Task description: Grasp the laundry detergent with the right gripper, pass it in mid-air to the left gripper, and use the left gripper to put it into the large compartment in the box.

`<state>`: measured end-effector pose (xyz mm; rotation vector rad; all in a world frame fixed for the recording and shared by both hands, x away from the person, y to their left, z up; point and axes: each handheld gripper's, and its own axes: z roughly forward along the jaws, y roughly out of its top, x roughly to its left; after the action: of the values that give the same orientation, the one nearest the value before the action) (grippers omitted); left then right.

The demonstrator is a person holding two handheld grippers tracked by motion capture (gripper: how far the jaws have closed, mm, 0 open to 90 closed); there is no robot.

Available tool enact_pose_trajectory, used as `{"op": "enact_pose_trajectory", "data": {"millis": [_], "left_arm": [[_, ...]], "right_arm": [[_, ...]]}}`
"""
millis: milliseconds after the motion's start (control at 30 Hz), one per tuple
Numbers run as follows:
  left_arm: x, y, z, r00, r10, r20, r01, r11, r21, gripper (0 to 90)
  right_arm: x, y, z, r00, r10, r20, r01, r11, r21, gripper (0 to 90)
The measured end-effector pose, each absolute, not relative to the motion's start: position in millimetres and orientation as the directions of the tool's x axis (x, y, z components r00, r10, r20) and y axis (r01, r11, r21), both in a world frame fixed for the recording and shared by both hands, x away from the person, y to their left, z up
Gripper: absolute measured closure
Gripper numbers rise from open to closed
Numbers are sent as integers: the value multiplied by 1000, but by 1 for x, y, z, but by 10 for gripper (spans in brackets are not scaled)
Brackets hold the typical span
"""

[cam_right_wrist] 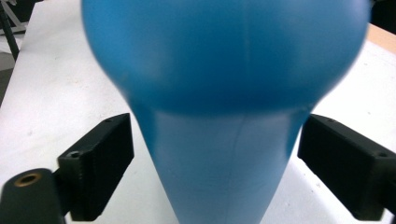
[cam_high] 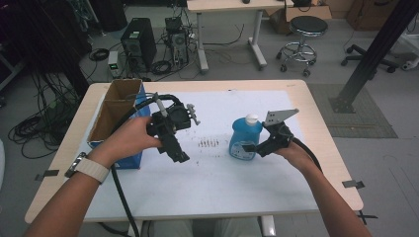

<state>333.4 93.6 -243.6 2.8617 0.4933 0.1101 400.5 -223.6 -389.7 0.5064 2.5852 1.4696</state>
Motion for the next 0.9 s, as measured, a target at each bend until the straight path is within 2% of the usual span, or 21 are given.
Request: {"op": "enact_pose_trajectory", "data": {"millis": [900], "left_arm": [[334,94,-244,941,337,30,320,-915,245,39]], "right_arm": [[399,-222,-391,-942,334,29,195,473,859,311]]}}
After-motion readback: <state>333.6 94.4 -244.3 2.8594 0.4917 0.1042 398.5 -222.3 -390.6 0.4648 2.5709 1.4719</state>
